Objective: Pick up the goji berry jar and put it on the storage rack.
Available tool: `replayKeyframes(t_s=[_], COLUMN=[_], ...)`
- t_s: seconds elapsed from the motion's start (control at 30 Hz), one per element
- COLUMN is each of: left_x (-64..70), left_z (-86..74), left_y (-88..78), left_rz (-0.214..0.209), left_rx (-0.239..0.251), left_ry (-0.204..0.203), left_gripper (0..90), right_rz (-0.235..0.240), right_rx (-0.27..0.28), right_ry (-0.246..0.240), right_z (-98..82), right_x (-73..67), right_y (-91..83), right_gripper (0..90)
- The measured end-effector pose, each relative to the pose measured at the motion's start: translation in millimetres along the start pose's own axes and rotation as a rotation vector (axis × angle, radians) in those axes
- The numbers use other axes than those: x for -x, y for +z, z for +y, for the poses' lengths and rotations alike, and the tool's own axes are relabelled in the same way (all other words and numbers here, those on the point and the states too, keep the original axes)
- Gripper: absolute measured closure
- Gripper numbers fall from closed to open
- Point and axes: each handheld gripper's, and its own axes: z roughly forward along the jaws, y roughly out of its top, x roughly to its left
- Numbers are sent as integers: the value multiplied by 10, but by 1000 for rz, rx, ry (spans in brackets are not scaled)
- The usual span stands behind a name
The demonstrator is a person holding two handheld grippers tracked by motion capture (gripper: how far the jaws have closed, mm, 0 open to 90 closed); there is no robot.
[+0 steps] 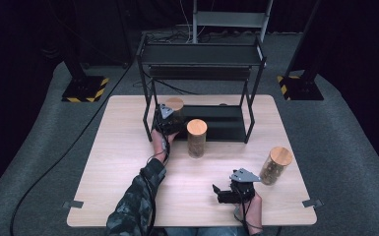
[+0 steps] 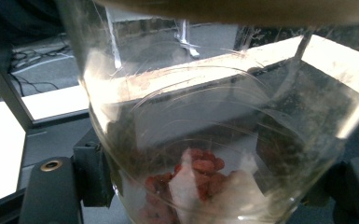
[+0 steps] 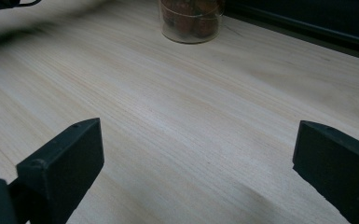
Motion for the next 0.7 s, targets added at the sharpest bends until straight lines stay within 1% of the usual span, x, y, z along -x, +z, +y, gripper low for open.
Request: replayKeyframes(t_s=[0.03,0.07,0.13,0.17,0.2,0.23,0.3,0.43,0.53,0.63,0.7], left_x=[-6,-25,-56,-72,-83,-86,-101,-109,-124,-125,-106], left_z=[3,3,2,4,10,11,24,39,51,56,56], left_y=[6,9,2,3,0,-11,-22,-70,-112,-161,-193], left_rz=[-3,-16,-21,-34,-33,-36,-49,-54,-78,-100,-107], left_rx=[-14,-37,-55,-70,-93,-99,-131,-168,-181,-194,-207], left_ry=[6,6,12,8,21,34,56,104,108,138,168], left_gripper=[207,172,113,84,54,35,11,0,0,0,0], right_rz=[0,0,0,0,0,-1,0,-2,-4,-3,-2], right_rx=[0,0,1,1,1,0,-1,-2,-3,-6,-8], right_ry=[-1,0,2,1,1,0,0,-2,-3,-4,-4], right_z=[0,0,0,0,0,0,1,1,1,2,3], right_x=[0,0,1,1,0,-1,-1,-2,-3,-4,-5], right_y=[0,-1,-1,-1,-1,-1,2,3,4,6,7], right_gripper=[10,10,10,10,10,10,10,10,10,10,10])
